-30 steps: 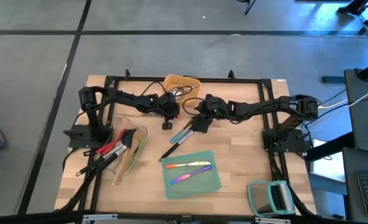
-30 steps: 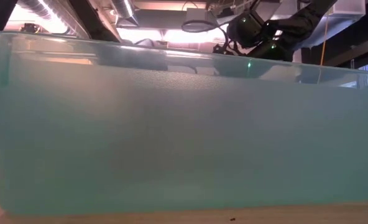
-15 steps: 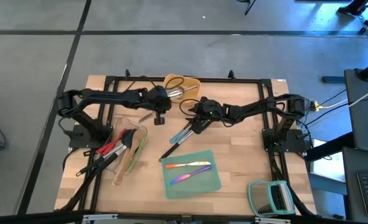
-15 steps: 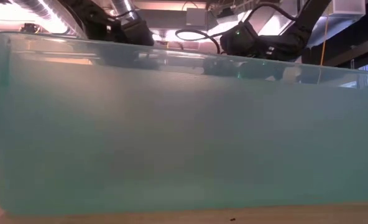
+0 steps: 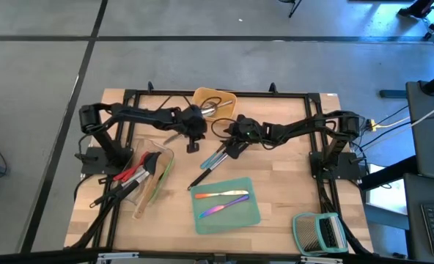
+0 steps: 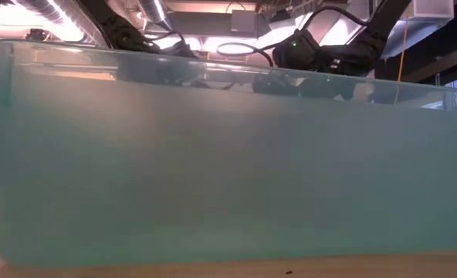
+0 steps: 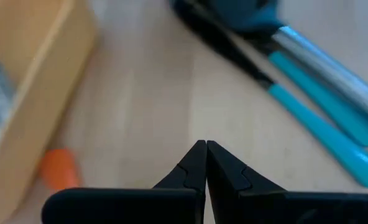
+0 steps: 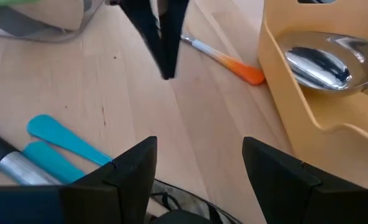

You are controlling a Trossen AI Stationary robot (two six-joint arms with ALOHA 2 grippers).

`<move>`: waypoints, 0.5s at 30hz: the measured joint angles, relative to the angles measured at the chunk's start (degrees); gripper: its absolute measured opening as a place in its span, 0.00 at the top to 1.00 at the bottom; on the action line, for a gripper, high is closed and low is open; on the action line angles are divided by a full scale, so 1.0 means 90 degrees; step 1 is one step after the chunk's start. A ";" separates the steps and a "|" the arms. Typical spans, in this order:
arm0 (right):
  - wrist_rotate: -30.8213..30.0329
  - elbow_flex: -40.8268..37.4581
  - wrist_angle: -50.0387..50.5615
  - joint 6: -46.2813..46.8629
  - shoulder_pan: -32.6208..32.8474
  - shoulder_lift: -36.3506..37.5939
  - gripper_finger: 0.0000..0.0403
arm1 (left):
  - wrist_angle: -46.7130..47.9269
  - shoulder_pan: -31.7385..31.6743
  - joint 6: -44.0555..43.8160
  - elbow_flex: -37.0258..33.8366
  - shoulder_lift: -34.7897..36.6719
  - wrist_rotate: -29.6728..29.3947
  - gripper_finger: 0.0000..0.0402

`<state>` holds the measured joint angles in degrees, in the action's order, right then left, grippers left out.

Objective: Pick & Place Kitchen Items
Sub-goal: Adjust the orange table knife on the table

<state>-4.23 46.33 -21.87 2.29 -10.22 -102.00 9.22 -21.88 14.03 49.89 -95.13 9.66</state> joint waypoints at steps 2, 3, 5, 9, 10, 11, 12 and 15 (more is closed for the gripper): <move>0.0263 0.0000 0.0081 -0.0017 -0.0005 0.0000 0.40 | -0.0010 0.0062 -0.0019 0.0000 -0.0005 0.0249 0.99; 0.0535 0.0002 0.0139 -0.0054 -0.0022 0.0000 0.40 | -0.0026 0.0109 -0.0069 0.0000 -0.0005 0.0296 0.99; 0.1278 0.0062 0.0445 -0.0293 -0.0039 0.0000 0.40 | -0.0030 0.0193 -0.0163 0.0000 -0.0005 0.0287 0.98; 0.1392 0.0441 0.1451 -0.0694 0.0041 0.0000 0.40 | -0.0150 0.0328 -0.0206 0.0001 0.0024 0.0274 0.99; 0.1119 0.0492 0.1569 -0.0726 0.0082 0.0000 0.40 | -0.0221 0.0361 -0.0208 0.0000 0.0024 0.0280 0.99; 0.0819 0.0518 0.1625 -0.0735 0.0126 0.0000 0.40 | -0.0309 0.0392 -0.0208 0.0000 0.0024 0.0292 0.99; 0.0529 0.0522 0.1634 -0.0731 0.0170 0.0000 0.40 | -0.0411 0.0421 -0.0208 0.0002 0.0024 0.0305 0.99; -0.0010 0.0527 0.1748 -0.0682 0.0252 0.0000 0.40 | -0.0587 0.0493 -0.0210 0.0011 0.0026 0.0309 0.99</move>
<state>-4.32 51.07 -6.14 -3.85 -7.95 -102.00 3.94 -17.44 12.14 49.99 -94.90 12.44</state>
